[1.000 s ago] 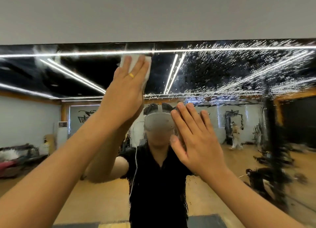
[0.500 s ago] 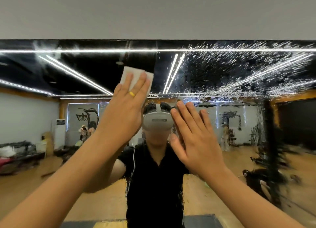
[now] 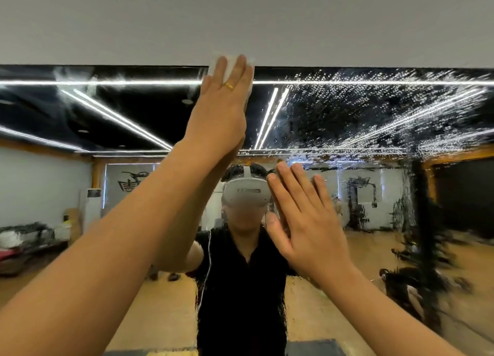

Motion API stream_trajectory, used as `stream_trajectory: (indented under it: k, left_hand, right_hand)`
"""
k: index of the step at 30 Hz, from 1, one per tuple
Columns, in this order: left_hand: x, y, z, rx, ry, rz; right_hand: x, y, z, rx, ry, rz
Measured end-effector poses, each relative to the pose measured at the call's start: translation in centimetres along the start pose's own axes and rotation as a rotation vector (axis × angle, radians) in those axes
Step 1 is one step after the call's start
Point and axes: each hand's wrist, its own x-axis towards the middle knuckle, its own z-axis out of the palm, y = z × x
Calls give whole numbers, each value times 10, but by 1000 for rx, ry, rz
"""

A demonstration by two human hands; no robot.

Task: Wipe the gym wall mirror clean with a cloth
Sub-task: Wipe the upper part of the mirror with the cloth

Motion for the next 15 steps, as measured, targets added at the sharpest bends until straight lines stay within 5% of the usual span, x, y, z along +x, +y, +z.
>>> stream_trajectory:
  k: [8, 15]
  left_hand:
    - [-107, 1, 26, -3, 48, 105]
    - [-36, 6, 14, -25, 28, 53]
  right_hand:
    - [0, 2, 0, 6, 15, -7]
    - [2, 1, -1, 10, 25, -6]
